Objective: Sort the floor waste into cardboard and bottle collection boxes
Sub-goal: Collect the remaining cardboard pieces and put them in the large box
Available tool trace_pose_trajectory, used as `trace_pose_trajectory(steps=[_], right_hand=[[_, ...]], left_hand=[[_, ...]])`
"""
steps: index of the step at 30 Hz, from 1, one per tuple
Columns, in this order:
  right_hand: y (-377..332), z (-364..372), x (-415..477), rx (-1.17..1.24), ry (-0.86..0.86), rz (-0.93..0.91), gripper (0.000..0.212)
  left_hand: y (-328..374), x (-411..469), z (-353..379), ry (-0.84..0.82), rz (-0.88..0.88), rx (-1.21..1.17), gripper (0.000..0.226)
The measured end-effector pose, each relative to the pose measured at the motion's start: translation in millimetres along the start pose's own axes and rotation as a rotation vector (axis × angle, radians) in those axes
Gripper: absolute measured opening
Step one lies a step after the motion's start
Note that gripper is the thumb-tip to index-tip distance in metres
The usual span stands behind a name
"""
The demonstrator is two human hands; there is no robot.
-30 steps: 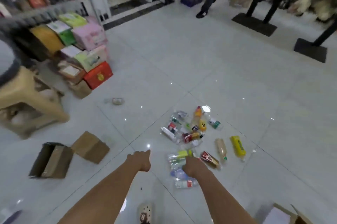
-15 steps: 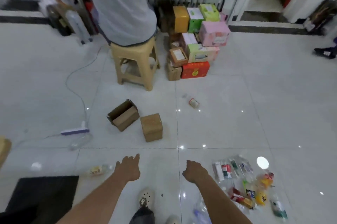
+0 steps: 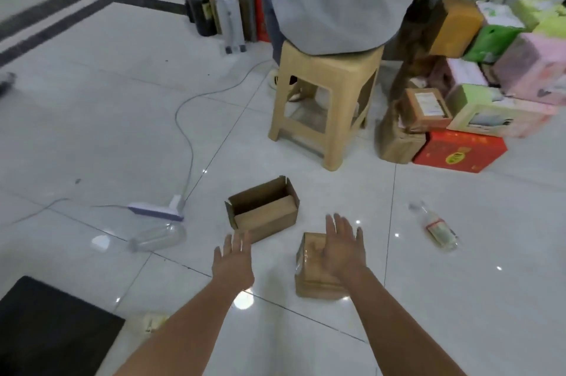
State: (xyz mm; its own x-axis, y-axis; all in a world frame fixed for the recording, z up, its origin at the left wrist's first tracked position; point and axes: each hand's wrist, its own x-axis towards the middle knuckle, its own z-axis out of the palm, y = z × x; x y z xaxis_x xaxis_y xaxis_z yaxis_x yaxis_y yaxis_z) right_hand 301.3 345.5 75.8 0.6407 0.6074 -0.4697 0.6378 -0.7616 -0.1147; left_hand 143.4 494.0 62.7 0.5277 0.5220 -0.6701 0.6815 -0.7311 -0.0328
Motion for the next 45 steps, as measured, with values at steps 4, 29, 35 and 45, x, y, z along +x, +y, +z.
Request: trace_pose_trajectory(steps=[4, 29, 35, 45], right_hand=[[16, 68, 91, 0.000, 0.066, -0.052, 0.068], [78, 123, 127, 0.143, 0.243, 0.212, 0.059], [73, 126, 115, 0.230, 0.169, 0.522, 0.076], [131, 118, 89, 1.484, 0.239, 0.764, 0.082]], left_hand=[[3, 123, 28, 0.278, -0.044, -0.050, 0.105], [109, 200, 132, -0.184, 0.129, -0.534, 0.018], [125, 211, 143, -0.148, 0.195, -0.429, 0.022], [138, 222, 146, -0.118, 0.197, -0.487, 0.015]])
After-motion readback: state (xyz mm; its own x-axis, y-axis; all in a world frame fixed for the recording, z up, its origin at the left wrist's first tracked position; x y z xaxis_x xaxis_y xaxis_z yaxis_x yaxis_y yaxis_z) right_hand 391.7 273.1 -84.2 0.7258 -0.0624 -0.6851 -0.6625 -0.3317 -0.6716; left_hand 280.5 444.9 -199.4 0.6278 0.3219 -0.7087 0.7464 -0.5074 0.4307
